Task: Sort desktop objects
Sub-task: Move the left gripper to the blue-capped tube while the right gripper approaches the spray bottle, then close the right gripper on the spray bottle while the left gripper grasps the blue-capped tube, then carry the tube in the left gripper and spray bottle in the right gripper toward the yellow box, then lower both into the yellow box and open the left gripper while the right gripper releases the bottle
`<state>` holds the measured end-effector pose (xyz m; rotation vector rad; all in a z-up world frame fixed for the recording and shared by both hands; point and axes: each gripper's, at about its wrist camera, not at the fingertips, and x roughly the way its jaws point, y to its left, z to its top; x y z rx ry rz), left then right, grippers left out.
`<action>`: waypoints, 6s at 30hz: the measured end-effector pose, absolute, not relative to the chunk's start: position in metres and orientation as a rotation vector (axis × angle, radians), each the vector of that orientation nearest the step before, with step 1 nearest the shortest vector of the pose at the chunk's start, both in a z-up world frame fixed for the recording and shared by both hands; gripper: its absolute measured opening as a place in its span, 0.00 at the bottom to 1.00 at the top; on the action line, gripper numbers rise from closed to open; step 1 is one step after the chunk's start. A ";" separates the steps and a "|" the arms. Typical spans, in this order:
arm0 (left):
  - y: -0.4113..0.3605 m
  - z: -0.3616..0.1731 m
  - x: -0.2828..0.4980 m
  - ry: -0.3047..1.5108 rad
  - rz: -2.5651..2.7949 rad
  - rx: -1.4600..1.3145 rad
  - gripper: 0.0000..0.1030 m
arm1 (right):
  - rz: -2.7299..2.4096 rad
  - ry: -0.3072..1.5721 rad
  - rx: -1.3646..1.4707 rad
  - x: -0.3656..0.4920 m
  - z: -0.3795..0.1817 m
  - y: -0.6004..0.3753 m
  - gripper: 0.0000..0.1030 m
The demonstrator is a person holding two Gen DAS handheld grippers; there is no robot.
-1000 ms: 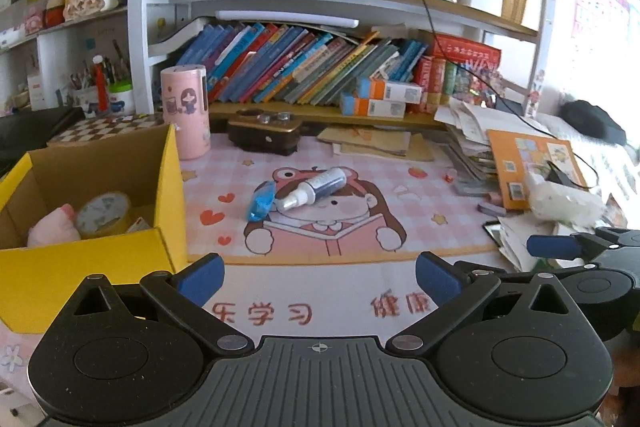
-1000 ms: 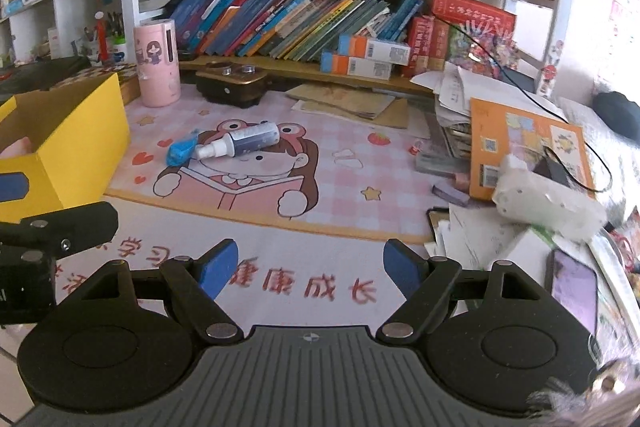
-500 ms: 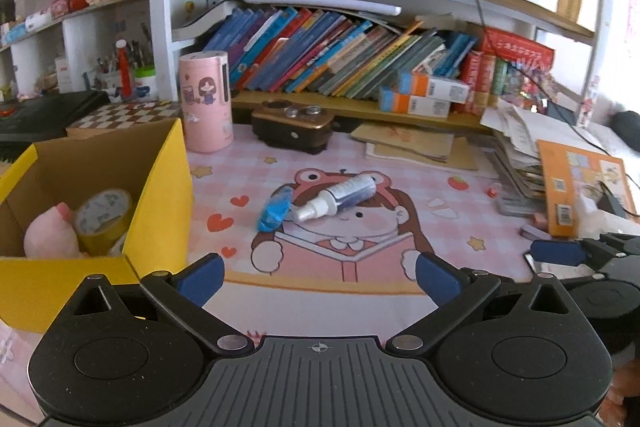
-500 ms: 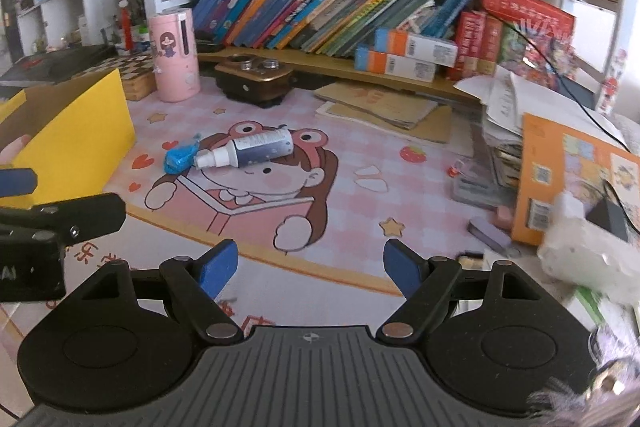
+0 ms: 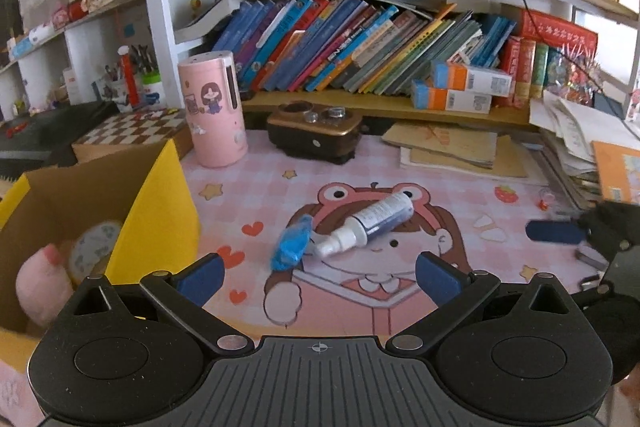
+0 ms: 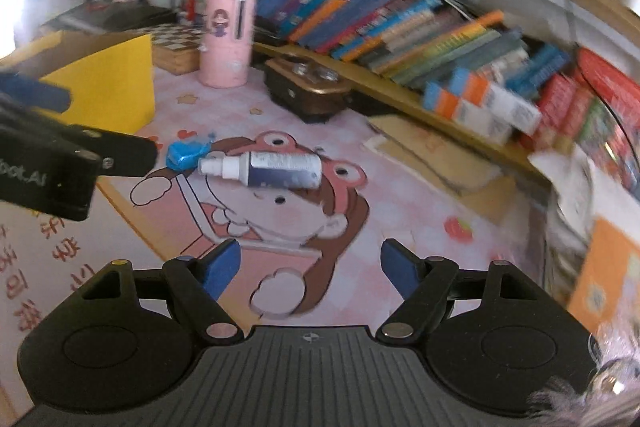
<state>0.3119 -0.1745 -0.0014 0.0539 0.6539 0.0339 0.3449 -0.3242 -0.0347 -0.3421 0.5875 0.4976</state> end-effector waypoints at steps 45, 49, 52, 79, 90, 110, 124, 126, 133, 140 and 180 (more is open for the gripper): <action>-0.164 -0.073 0.411 0.804 0.135 0.097 0.46 | 0.630 0.971 -0.336 0.443 -0.058 -0.348 0.30; -0.160 -0.082 0.416 0.790 0.158 0.110 0.46 | 0.546 0.975 -0.298 0.432 -0.060 -0.349 0.31; -0.160 -0.083 0.418 0.775 0.133 0.117 0.35 | 0.507 0.982 -0.252 0.430 -0.061 -0.351 0.33; -0.129 0.002 0.258 0.713 -0.163 -0.282 0.23 | 0.518 0.966 0.234 0.324 -0.002 -0.361 0.29; -0.103 0.008 0.207 0.715 -0.245 -0.309 0.23 | 0.536 0.943 0.213 0.254 0.017 -0.314 0.29; -0.011 0.004 0.105 0.757 -0.317 -0.302 0.23 | 0.481 1.001 0.285 0.130 0.005 -0.224 0.29; 0.056 0.005 0.050 0.721 -0.216 -0.344 0.22 | 0.595 1.021 0.229 0.091 0.005 -0.148 0.29; 0.065 0.006 0.046 0.712 -0.199 -0.355 0.22 | 0.613 1.019 0.214 0.090 0.007 -0.138 0.29; 0.090 0.007 0.034 0.682 -0.136 -0.401 0.22 | 0.682 1.016 0.145 0.091 0.014 -0.107 0.29; 0.098 0.005 0.036 0.664 -0.104 -0.423 0.22 | 0.727 0.990 0.083 0.096 0.022 -0.089 0.29; 0.093 0.012 0.269 0.613 0.073 -0.143 0.22 | 0.745 0.743 -0.115 0.336 0.031 -0.050 0.29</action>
